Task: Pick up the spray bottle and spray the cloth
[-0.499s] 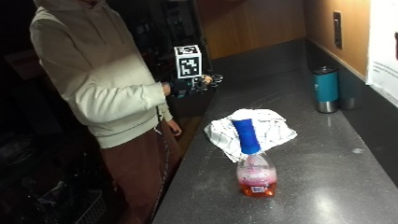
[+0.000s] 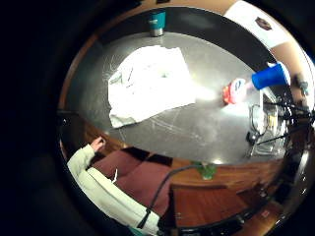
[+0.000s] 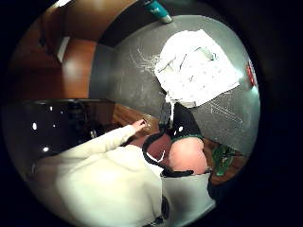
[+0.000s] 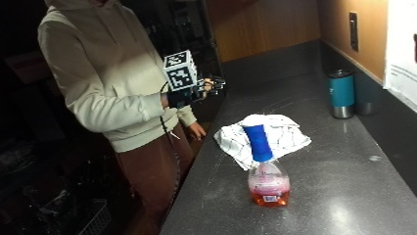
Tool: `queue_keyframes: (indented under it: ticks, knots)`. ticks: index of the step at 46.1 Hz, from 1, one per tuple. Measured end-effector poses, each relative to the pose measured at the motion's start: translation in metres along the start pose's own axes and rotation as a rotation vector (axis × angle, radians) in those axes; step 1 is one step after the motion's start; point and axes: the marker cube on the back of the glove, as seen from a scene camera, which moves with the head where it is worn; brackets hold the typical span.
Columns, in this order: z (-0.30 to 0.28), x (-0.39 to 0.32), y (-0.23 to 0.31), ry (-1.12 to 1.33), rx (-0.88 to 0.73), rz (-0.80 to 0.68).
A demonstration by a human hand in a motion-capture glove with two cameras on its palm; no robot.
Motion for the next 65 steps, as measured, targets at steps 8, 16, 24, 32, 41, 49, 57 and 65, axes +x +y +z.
queue_keyframes:
  ticks: [8,16,24,32,41,49,57,65]
  knots:
    - [-0.019,0.056,0.015,-0.075,0.137,0.090]
    - [-0.030,0.120,0.024,-0.178,0.299,0.197]
    - [-0.029,0.170,0.020,-0.326,0.461,0.303]
    - [-0.011,0.198,0.008,-0.518,0.639,0.404]
    - [0.005,0.229,-0.023,-0.654,0.700,0.463]
    - [0.022,0.245,-0.047,-0.705,0.729,0.480]
    - [0.032,0.256,-0.066,-0.753,0.741,0.541]
    - [0.037,0.260,-0.075,-0.762,0.753,0.567]
